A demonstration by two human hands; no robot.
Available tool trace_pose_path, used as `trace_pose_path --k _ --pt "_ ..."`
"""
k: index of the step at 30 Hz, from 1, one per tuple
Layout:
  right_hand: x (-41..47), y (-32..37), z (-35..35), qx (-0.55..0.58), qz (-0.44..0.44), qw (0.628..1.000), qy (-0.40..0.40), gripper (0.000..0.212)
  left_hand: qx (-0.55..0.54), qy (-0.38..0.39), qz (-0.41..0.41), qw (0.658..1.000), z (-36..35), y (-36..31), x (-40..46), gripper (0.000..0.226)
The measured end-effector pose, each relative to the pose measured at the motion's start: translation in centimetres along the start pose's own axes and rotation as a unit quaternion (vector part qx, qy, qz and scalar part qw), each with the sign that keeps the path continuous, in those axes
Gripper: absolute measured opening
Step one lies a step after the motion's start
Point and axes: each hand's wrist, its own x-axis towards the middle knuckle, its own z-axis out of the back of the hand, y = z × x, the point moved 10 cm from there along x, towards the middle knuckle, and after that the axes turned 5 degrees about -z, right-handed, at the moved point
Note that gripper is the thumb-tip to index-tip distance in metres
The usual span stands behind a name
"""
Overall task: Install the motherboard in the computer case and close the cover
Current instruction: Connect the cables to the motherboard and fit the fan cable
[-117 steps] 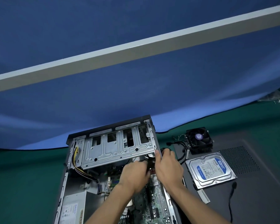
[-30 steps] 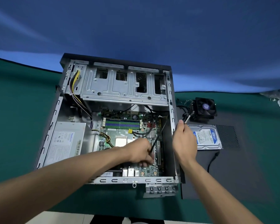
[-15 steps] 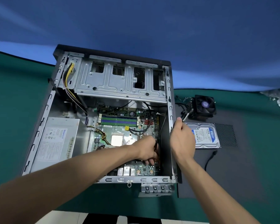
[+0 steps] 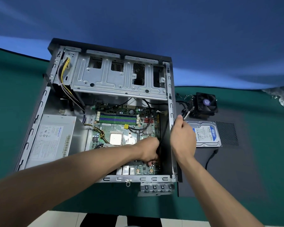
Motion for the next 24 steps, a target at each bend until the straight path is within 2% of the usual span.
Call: trace_pose_path --k 9,14,24 --pt "0.0 0.1 0.0 -0.002 0.004 1.000 0.003 0.056 0.007 -0.006 -0.005 1.000 -0.2 -0.2 0.4 0.018" --pt "-0.1 0.3 0.0 0.001 0.008 1.000 0.004 0.055 0.089 -0.038 -0.018 0.995 0.1 -0.8 0.4 0.012" --pt "-0.2 0.0 0.0 0.012 0.004 1.000 0.009 0.051 0.128 -0.054 -0.022 0.990 0.2 -1.1 0.5 0.002"
